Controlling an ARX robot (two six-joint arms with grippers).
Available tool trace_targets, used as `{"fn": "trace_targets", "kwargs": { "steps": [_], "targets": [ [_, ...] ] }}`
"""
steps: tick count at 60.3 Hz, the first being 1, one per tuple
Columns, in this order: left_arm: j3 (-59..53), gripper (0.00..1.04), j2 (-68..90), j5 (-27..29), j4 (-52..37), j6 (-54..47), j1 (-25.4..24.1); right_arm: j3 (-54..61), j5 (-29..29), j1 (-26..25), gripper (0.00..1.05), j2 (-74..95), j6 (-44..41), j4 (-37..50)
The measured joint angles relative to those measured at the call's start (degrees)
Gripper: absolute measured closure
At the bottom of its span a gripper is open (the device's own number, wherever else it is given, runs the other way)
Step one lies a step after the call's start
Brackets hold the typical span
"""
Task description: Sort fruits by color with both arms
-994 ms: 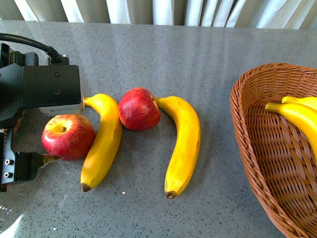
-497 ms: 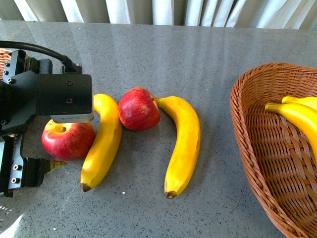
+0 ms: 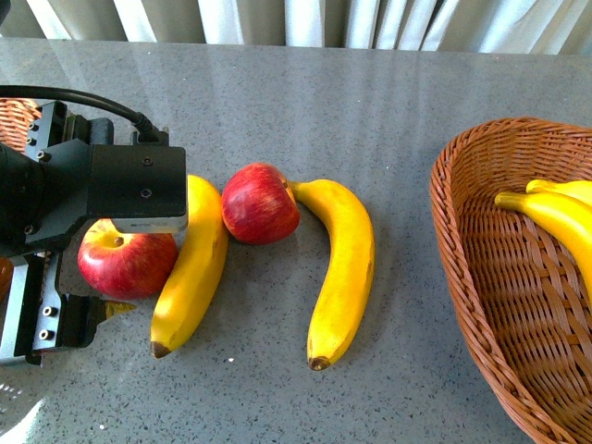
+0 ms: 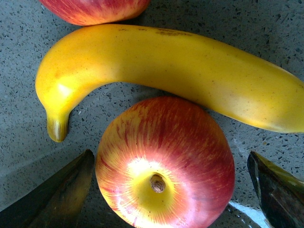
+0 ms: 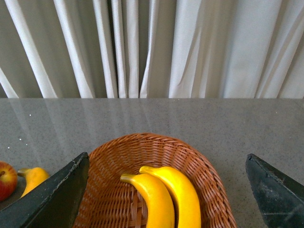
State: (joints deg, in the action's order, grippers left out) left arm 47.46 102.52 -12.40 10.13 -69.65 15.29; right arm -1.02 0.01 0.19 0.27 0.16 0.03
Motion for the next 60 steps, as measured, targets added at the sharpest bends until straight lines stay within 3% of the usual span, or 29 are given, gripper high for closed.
{"fn": "trace_targets", "kwargs": {
  "steps": [17,25,32,44,60],
  "targets": [
    [0.3,0.1,0.4,0.0,0.0,0.0,0.0,0.0,0.0,0.0,0.09,0.0,0.0,0.0],
    [0.5,0.3,0.4,0.2,0.0,0.2,0.0,0.0,0.0,0.0,0.09,0.0,0.0,0.0],
    [0.5,0.36,0.4,0.0,0.0,0.4,0.0,0.0,0.0,0.0,0.09,0.0,0.0,0.0],
    [0.4,0.37,-1.0,-1.8,0.1,1.1,-0.2,0.0,0.0,0.0,0.09,0.0,0.0,0.0],
    [-0.5,0.37,-13.7,-10.0,-2.7,7.5,-4.0,0.0,0.0,0.0,0.09,0.0,0.0,0.0]
  ]
}}
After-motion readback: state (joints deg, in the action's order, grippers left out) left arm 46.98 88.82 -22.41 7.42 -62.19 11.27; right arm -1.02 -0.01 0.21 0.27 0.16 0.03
